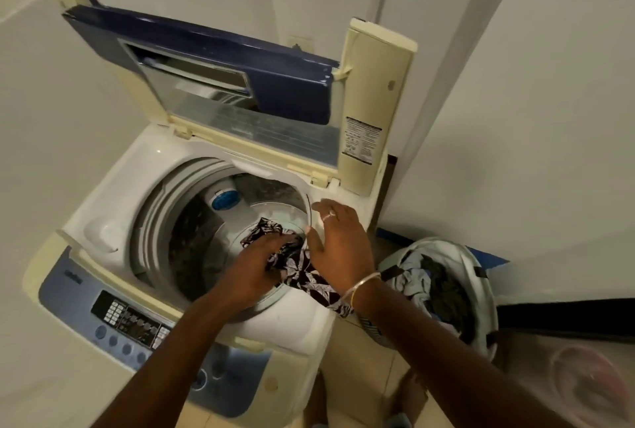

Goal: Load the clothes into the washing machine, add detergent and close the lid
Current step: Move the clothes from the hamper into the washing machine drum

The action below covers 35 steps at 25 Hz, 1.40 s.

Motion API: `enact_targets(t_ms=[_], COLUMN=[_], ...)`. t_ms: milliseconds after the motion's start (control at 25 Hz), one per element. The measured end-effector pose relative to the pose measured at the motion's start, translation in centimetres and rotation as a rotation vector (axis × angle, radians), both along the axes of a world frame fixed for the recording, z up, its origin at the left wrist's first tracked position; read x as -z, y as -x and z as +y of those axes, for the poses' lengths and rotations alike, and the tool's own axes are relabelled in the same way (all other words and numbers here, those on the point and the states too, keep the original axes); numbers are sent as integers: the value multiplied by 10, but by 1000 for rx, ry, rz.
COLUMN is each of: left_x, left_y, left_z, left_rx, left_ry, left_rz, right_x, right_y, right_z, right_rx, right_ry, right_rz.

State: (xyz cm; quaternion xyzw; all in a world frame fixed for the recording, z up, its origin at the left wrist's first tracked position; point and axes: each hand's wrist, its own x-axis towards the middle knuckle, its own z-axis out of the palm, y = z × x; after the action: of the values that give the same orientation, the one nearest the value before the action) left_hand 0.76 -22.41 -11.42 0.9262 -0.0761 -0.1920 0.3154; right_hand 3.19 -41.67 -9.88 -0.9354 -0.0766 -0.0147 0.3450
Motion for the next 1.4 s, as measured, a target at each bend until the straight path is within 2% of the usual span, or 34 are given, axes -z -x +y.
enact_targets(t_ms=[120,240,360,520,640,800,920,1000,1040,1120,1200,1320,1400], left_x=[8,5,2,-5,-29,-74,-95,-91,-82,-59,-40,-36,-48], left_y=[-3,-3,0,4,5,-9,-21,-26,-27,-25,-20,-11,-6], left_z=[-22,-33,-38,-41,-28,24,63,78,82,81,69,24,-23], left_rx=[96,124,121,50,-156,-519,-692,-680,-611,-427,-385,-482,-473], left_ry=[-20,-19,92,81,171,275,207,101,11,-147,-163,-21,159], left_rz=[-64,-129,-96,-123,-159,-285,-428,-364,-269,-49,26,-215,-386], right_x=[22,40,53,44,2,-62,-79,-63,-47,-15,6,3,-7], right_y=[30,58,78,93,87,30,-18,-39,-47,-51,-43,-23,-9], right_z=[-28,-37,-39,-30,-9,53,105,126,130,123,105,72,41], right_rx=[176,214,240,274,225,-28,-76,-60,-55,-78,-122,-89,43], right_ry=[-220,-367,-409,-425,-527,-658,-714,-649,-538,-191,36,-102,-256], right_rz=[-13,29,208,205,184,117,17,47,124,364,472,247,102])
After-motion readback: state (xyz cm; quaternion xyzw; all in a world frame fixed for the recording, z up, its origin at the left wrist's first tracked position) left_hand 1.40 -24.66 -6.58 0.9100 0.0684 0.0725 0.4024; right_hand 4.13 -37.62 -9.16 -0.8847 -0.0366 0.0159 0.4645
